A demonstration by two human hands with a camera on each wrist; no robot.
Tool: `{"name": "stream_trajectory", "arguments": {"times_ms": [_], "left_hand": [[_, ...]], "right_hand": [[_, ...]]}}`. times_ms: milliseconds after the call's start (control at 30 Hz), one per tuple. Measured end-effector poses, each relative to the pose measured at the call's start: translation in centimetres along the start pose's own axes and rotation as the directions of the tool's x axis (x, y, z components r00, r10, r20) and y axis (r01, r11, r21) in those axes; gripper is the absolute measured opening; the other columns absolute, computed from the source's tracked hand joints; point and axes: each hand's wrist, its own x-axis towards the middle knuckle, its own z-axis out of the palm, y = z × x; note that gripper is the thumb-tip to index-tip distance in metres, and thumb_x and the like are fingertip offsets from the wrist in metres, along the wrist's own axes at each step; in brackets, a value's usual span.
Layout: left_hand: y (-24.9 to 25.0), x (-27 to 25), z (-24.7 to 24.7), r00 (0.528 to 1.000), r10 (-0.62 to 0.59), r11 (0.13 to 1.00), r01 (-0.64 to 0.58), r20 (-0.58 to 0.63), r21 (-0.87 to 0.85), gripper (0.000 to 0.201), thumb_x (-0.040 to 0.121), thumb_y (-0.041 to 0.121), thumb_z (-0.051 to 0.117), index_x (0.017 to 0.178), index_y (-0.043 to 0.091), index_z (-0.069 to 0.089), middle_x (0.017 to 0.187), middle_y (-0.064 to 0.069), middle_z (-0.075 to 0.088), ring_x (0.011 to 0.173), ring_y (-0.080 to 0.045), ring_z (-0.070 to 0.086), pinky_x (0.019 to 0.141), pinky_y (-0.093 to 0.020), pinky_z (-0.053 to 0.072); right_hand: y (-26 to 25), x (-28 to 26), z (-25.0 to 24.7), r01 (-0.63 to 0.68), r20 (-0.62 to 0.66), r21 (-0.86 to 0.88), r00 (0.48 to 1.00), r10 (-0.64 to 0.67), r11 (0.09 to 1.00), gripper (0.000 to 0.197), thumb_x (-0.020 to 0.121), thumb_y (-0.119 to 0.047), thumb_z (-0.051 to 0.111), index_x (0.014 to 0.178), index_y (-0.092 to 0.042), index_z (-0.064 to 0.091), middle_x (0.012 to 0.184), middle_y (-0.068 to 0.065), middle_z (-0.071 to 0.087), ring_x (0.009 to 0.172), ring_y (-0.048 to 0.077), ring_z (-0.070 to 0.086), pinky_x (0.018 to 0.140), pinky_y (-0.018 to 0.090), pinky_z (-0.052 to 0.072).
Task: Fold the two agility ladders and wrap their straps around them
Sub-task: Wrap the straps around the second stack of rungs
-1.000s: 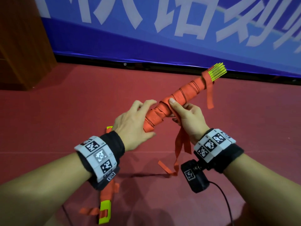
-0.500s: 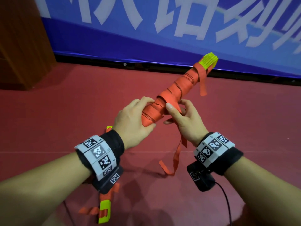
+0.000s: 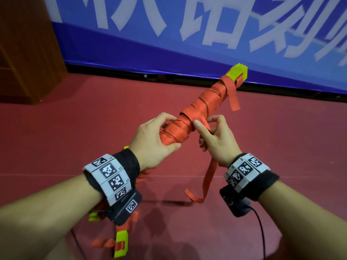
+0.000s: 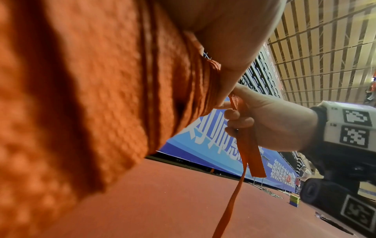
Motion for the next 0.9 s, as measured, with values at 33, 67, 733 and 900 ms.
{"name": "stream_trajectory", "arguments": {"times_ms": [33,67,733,900], "left_hand": [[0.0,0.0,0.0,1.0,-0.001,1.0,0.001,-0.001,-0.008,0.061,0.069,0.03,0.09,0.121,0.036,0.058,0.111,0.009,0.064,0.086,-0.011,0.066,0.08,-0.033,0.057],[0.1,0.1,0.0,1.0,-0.003,1.0,0.003,-0.004,-0.015,0.061,0.069,0.03,0.09,0.121,0.036,0.058,0.111,0.009,0.064,0.087,-0.011,0.066,0.081,-0.034,0.057],[0.0,0.2,-0.1,0.985,-0.149,0.92,0.17,0.086,-0.354,0.058,0.07,0.026,0.089,0.122,0.029,0.065,0.113,0.003,0.067,0.101,-0.017,0.07,0.088,-0.041,0.06],[0.3,0.3,-0.1,0.978,-0.123,0.882,0.185,0.166,-0.433,0.049,0.082,0.008,0.083,0.123,0.026,0.062,0.117,-0.001,0.067,0.107,-0.007,0.068,0.086,-0.025,0.057]], "right_hand": [[-0.1,0.0,0.0,0.008,-0.012,-0.002,1.0,-0.008,1.0,0.047,0.092,-0.051,0.066,0.113,-0.017,0.04,0.069,0.005,0.064,0.049,0.012,0.059,0.05,0.023,0.049],[-0.1,0.0,0.0,0.027,-0.021,-0.01,0.999,-0.027,1.0,0.045,0.092,-0.049,0.065,0.109,-0.017,0.038,0.069,0.006,0.062,0.048,0.013,0.058,0.05,0.024,0.049],[0.3,1.0,-1.5,0.098,0.074,-0.01,0.993,-0.097,0.995,0.036,0.103,-0.033,0.056,0.078,-0.011,0.069,0.069,0.0,0.073,0.059,0.012,0.063,0.063,0.023,0.053],[0.7,1.1,-1.9,0.01,0.108,0.002,0.994,-0.01,1.0,0.044,0.097,-0.051,0.053,0.094,-0.012,0.074,0.091,0.0,0.079,0.06,0.015,0.067,0.071,0.041,0.057]]}}
